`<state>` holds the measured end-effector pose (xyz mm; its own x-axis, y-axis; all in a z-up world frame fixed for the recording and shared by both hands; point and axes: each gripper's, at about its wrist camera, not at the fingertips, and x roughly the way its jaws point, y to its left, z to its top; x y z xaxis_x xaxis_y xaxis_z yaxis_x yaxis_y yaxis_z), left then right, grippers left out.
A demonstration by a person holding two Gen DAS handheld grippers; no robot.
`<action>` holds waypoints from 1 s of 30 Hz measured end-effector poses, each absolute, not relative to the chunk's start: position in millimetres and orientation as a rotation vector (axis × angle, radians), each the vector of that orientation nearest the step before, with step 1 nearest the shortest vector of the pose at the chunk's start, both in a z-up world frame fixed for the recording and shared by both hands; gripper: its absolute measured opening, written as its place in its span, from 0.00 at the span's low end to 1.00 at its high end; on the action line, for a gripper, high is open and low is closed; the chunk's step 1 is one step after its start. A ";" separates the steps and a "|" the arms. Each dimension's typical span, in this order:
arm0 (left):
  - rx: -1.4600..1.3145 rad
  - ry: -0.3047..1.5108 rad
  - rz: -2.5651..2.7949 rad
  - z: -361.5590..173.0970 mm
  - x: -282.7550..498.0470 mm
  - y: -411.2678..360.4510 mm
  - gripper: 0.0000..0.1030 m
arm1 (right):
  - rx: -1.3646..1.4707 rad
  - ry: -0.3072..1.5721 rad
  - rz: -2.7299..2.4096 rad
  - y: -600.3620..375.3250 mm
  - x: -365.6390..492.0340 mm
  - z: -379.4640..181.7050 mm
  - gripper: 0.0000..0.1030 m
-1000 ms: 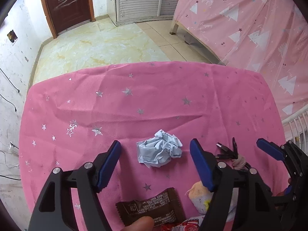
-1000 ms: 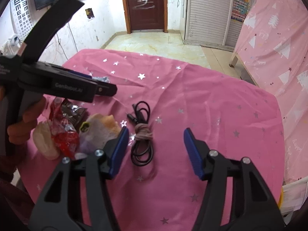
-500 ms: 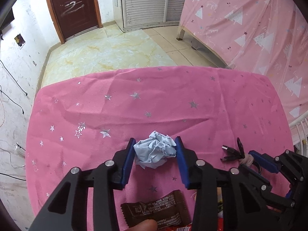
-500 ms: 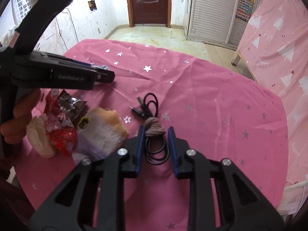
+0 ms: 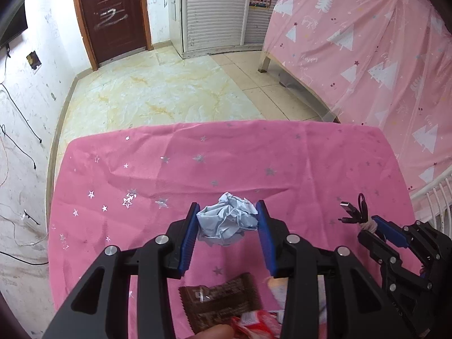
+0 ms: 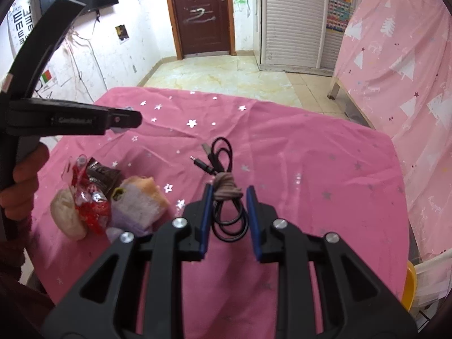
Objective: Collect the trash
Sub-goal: 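Grasp the crumpled white paper with the left tool while the right tool grasps the black cable, then carry the paper and cable with both tools over the yellow bin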
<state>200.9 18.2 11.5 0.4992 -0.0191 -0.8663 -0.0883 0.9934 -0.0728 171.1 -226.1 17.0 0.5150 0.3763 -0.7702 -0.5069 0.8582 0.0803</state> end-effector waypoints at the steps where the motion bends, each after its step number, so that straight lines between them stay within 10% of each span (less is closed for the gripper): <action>1: -0.108 1.044 0.038 14.2 199.6 13.8 0.33 | -0.156 0.877 0.525 -230.3 170.2 18.3 0.21; 30: -0.015 1.026 -0.275 48.0 192.4 -201.1 0.33 | 0.094 0.783 0.120 -467.2 134.5 22.1 0.22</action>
